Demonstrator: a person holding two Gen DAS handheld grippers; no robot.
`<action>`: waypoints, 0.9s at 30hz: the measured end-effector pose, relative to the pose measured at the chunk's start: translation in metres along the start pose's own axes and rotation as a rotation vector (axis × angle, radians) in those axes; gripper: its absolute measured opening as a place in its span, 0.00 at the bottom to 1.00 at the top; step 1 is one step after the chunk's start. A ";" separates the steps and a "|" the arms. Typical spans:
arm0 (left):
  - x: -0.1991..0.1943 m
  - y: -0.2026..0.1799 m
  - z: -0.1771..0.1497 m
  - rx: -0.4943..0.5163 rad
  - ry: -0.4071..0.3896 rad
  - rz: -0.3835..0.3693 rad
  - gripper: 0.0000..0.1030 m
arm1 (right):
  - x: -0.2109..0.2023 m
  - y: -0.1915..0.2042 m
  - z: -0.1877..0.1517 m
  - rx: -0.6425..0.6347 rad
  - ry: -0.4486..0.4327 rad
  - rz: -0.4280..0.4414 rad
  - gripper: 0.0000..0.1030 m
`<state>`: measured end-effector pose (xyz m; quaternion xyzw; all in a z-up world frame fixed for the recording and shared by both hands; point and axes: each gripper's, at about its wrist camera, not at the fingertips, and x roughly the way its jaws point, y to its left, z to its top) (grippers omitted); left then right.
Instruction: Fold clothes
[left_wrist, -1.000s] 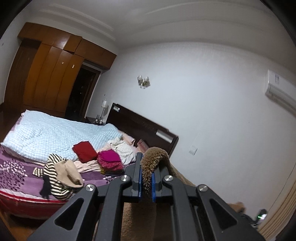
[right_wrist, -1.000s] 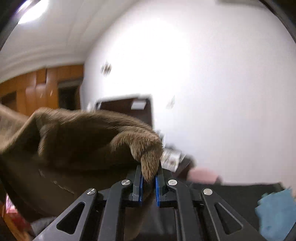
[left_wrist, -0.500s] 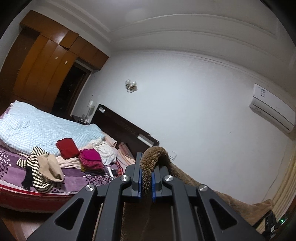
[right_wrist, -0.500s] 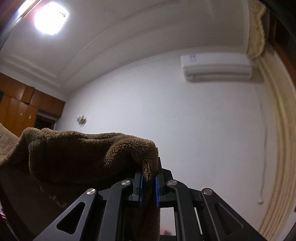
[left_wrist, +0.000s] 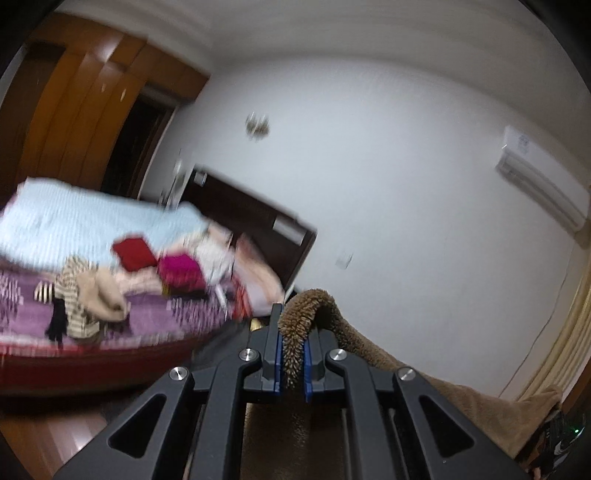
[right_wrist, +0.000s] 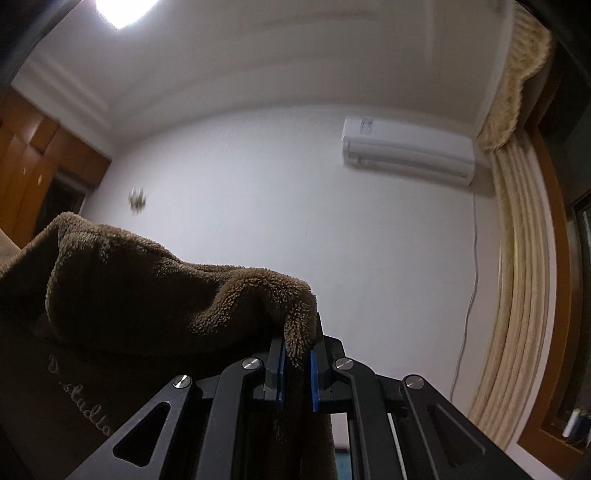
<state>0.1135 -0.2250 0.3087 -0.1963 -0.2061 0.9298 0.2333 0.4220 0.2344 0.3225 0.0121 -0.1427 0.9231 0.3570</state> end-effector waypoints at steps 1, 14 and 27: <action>0.010 0.005 -0.006 -0.011 0.031 0.014 0.09 | 0.002 0.001 -0.011 -0.003 0.027 0.012 0.10; 0.173 0.036 -0.048 0.012 0.265 0.129 0.09 | 0.125 0.063 -0.108 0.028 0.328 0.057 0.10; 0.380 0.051 -0.075 0.108 0.520 0.206 0.09 | 0.275 0.122 -0.199 -0.002 0.598 -0.001 0.10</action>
